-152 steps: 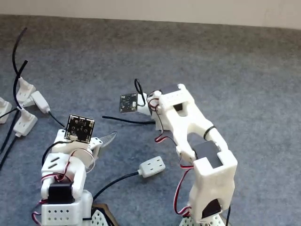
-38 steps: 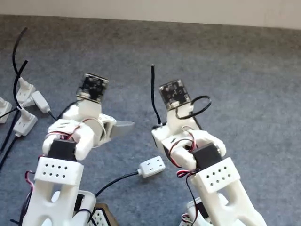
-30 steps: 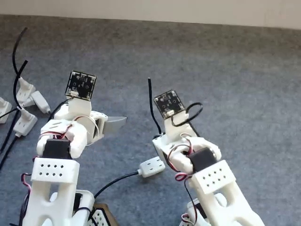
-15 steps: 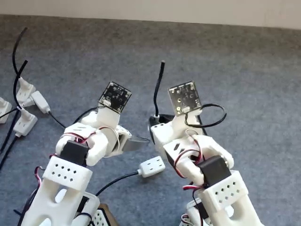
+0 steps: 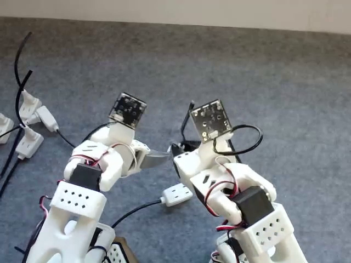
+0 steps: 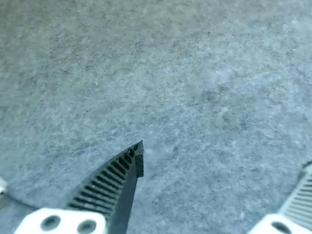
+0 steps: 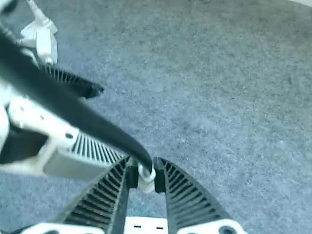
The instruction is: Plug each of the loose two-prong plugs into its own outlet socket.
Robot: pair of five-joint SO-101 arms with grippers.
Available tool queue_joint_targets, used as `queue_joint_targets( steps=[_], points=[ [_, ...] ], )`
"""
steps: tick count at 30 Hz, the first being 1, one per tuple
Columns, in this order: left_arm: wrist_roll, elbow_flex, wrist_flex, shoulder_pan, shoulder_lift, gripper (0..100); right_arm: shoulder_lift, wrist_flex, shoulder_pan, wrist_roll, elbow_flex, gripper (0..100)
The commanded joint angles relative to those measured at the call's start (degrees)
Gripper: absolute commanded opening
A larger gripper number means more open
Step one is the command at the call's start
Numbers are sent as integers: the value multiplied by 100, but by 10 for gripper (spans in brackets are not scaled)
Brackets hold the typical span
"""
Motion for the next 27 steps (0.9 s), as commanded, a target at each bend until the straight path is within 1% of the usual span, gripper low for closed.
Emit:
queue_joint_targets(
  steps=[1,4,7,10,12,14,17,19,20,23,25,27],
  points=[
    [-18,-66,-185,-215,-13,447,4,180,-48,281,-207,4],
    [-18,-66,-158,-215,-13,447,4,215,-31,422,-127,4],
    [-18,-75,-141,-189,-22,447,4,75,207,519,145,4],
    [-26,-154,211,-180,-48,447,13,-119,778,527,426,4],
    [-44,-374,624,-180,-31,447,13,-57,1138,695,541,4],
    [-387,-602,1152,-66,-22,447,13,224,1525,818,567,4],
    [-1196,-796,2110,611,-13,446,233,453,2220,853,576,4],
    [-1582,-848,2576,989,-13,438,505,479,2589,941,567,4],
    [-1741,-848,2646,1077,-13,421,629,479,2712,1037,567,4],
    [-2224,-857,2541,1033,180,363,848,409,2967,1073,725,4],
    [-2418,-945,2418,1042,664,356,813,224,2976,1073,884,4],
    [-2462,-1130,2242,1103,1393,355,725,101,2985,1073,1007,4]
  ],
)
